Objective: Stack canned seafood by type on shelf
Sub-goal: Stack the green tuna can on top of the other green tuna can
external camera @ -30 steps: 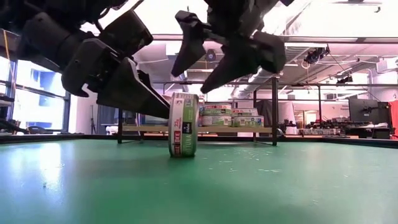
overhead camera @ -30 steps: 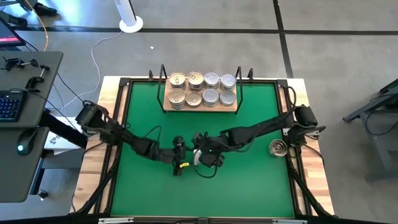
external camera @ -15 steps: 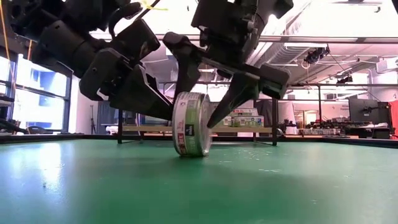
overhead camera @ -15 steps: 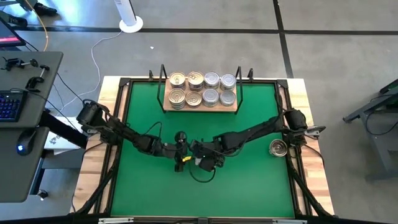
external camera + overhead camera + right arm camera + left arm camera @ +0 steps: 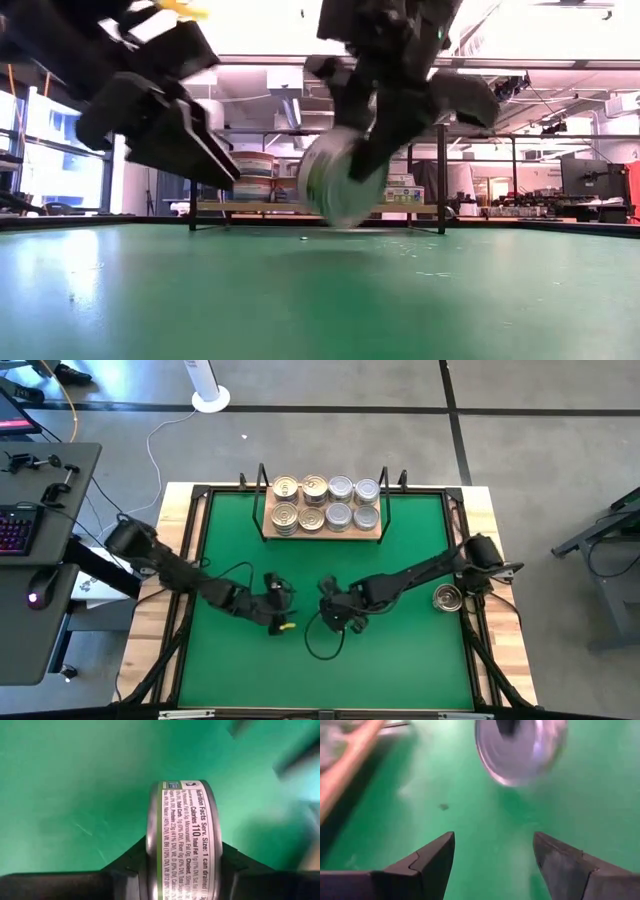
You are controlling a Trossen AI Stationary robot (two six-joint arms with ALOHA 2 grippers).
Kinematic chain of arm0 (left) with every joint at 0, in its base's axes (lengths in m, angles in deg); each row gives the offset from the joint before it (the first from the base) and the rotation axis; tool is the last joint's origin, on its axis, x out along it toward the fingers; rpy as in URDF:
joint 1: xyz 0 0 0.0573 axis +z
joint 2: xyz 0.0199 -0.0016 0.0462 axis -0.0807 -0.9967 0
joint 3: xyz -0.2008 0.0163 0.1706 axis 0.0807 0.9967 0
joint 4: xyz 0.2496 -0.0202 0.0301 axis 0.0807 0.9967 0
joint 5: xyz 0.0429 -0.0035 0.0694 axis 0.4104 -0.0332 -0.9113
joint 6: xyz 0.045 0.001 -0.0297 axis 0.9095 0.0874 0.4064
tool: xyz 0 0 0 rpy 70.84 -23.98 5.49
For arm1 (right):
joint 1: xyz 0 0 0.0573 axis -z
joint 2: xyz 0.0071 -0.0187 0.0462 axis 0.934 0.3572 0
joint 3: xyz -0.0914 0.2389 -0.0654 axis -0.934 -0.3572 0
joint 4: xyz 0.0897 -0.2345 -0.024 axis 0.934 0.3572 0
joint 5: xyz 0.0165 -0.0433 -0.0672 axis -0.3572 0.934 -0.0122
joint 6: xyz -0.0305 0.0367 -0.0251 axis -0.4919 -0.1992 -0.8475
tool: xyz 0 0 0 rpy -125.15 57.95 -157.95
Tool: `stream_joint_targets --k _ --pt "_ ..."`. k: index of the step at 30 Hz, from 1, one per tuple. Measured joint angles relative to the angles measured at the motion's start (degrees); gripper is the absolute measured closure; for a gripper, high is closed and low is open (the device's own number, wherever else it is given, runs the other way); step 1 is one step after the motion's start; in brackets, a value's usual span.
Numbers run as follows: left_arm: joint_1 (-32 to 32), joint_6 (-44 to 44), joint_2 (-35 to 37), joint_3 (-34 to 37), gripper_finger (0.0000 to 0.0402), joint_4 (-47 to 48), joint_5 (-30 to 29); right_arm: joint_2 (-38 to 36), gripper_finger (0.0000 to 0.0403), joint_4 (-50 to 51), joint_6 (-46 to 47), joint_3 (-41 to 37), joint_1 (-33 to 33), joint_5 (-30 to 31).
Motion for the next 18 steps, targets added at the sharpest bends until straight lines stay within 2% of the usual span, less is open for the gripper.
stream_joint_targets --k 4,7,12,14,18 --pt "-4.1 -6.1 4.5 0.0 0.0147 8.6 -9.7 -4.1 0.0276 2.7 5.1 0.0 0.1 8.3" --pt "-6.7 -9.8 6.5 0.0 0.0147 11.6 -14.7 -6.6 0.0276 5.5 8.7 0.0 0.9 15.5" --pt "-9.9 -11.4 6.4 0.0 0.0147 11.2 -18.1 -10.0 0.0276 7.7 18.1 -1.6 4.7 17.9" --pt "-10.7 -11.9 5.9 0.0 0.0147 11.4 -18.9 -10.3 0.0276 6.5 21.6 -3.5 6.4 23.3" --pt "-11.4 -12.3 5.2 0.0 0.0147 11.2 -20.8 -9.5 0.0276 6.9 34.5 -4.4 11.7 33.8"
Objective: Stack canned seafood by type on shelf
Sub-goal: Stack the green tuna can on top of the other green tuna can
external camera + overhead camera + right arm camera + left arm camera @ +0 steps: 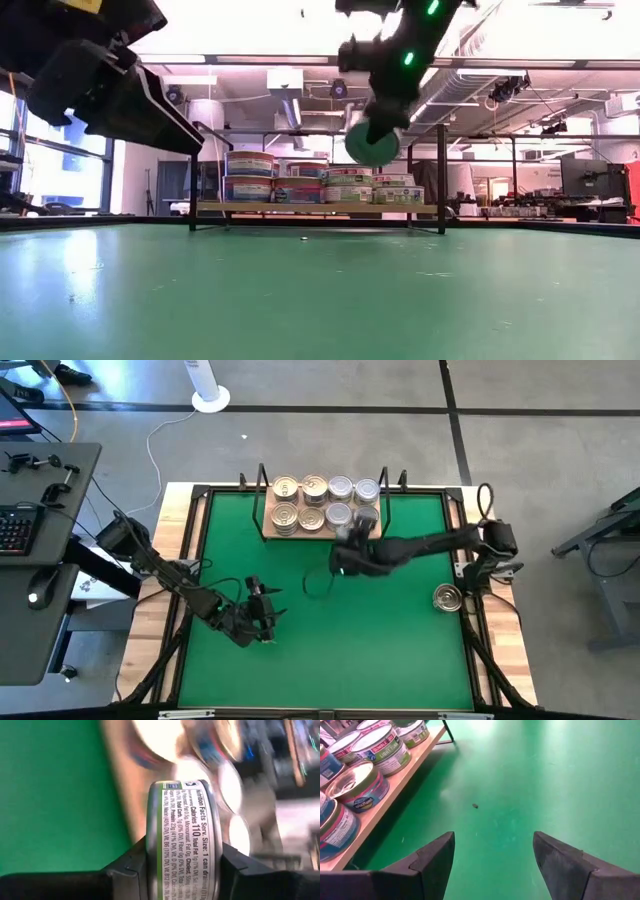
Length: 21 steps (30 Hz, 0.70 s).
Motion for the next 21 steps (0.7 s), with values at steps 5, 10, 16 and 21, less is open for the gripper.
stream_joint_targets --k 5,10,16,21 --pt "0.0 0.0 -0.4 0.0 0.0147 0.1 -0.5 1.7 0.0276 0.1 3.5 -0.2 4.5 6.8" --pt "0.0 0.0 -0.4 0.0 0.0147 0.1 -0.6 1.7 0.0276 2.2 1.0 -0.2 6.4 9.8" --pt "0.0 -0.1 -0.4 0.0 0.0147 -0.3 -0.5 1.7 0.0276 5.8 -3.0 -0.2 8.0 11.6" --pt "0.0 0.0 -0.4 0.0 0.0147 -0.9 -0.5 1.7 0.0276 5.8 -5.9 -1.7 9.8 10.9"
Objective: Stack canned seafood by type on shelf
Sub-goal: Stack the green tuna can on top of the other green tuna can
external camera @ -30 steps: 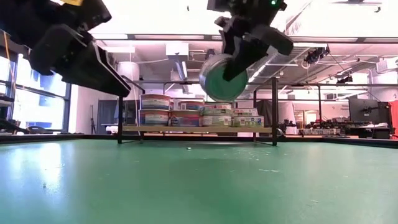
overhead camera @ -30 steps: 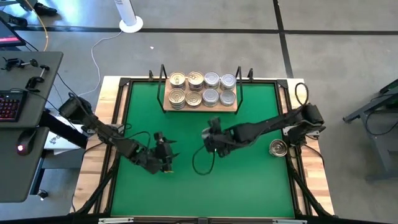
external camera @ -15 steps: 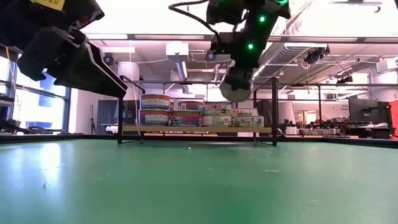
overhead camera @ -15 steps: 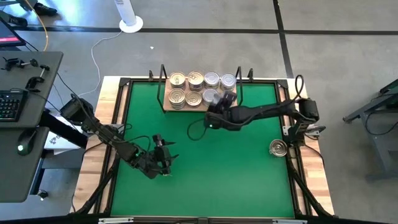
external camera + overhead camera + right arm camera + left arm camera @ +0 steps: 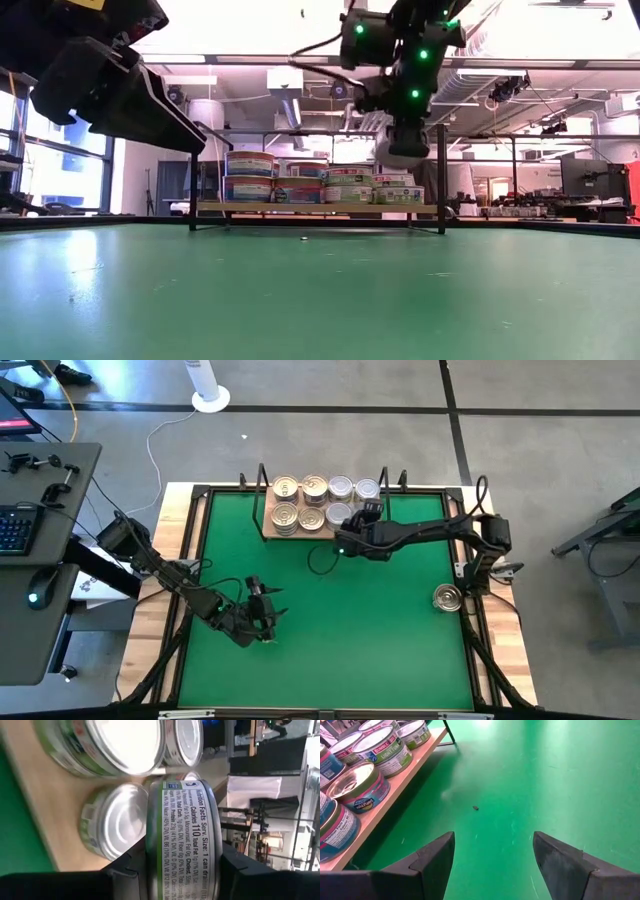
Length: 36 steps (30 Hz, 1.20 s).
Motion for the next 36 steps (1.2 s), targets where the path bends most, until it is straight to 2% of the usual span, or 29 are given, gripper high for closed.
stream_joint_targets --k 7,16,19,22,26,32,36 --pt "0.0 0.3 0.0 0.0 0.0147 -0.2 0.0 0.0 0.0276 -4.4 -3.2 -2.5 2.4 1.6" --pt "0.0 0.6 0.0 0.0 0.0147 -0.4 0.1 0.2 0.0276 -10.1 -8.2 -3.9 5.2 -0.3" --pt "0.0 0.6 0.0 0.0 0.0147 -0.4 0.1 0.2 0.0276 -10.1 -7.2 -3.9 6.1 -2.1" --pt "0.0 0.6 0.0 0.0 0.0147 -0.4 0.1 0.2 0.0276 -10.1 -6.5 -3.9 7.2 -7.2" --pt "0.0 0.6 0.0 0.0 0.0147 -0.4 0.1 0.6 0.0276 -9.9 -6.1 -3.9 7.4 -5.8" --pt "0.0 0.6 0.0 0.0 0.0147 -0.4 0.1 0.6 0.0243 -10.0 -5.9 -3.9 7.1 -5.4" --pt "0.0 0.6 0.0 0.0 0.0147 -0.4 0.1 0.6 0.0239 -10.0 -6.2 -3.9 6.1 -5.9"
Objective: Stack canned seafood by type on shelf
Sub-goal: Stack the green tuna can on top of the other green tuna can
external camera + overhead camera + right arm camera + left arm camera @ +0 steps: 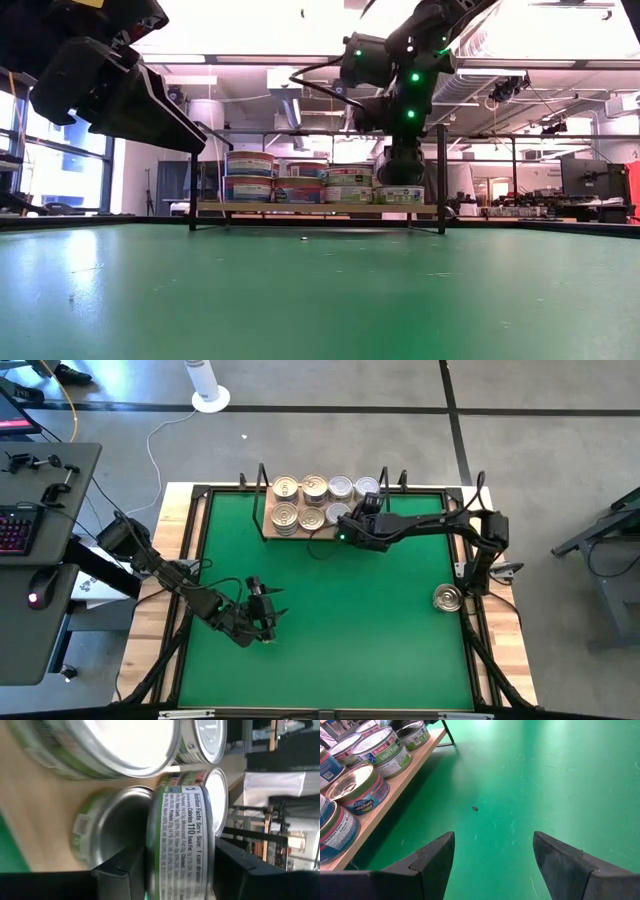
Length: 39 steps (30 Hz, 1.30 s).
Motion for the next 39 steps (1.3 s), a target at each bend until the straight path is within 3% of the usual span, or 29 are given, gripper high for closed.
stream_joint_targets --k 11,22,33,39 --pt "0.0 0.0 0.0 0.0 0.0147 0.0 0.0 0.0 0.0234 0.5 -1.8 0.0 -2.5 -0.3" --pt "0.0 -0.1 0.0 0.0 0.0147 0.0 0.7 0.0 0.0231 2.2 -1.5 0.0 -2.6 -4.5" --pt "0.0 -0.6 0.0 0.0 0.0147 0.0 1.1 -0.1 0.0133 5.4 -1.2 0.0 -3.2 -8.6" --pt "0.0 -0.6 0.0 0.0 0.0147 -0.1 1.1 -0.3 0.0121 8.2 -0.9 2.5 -3.9 -8.3"
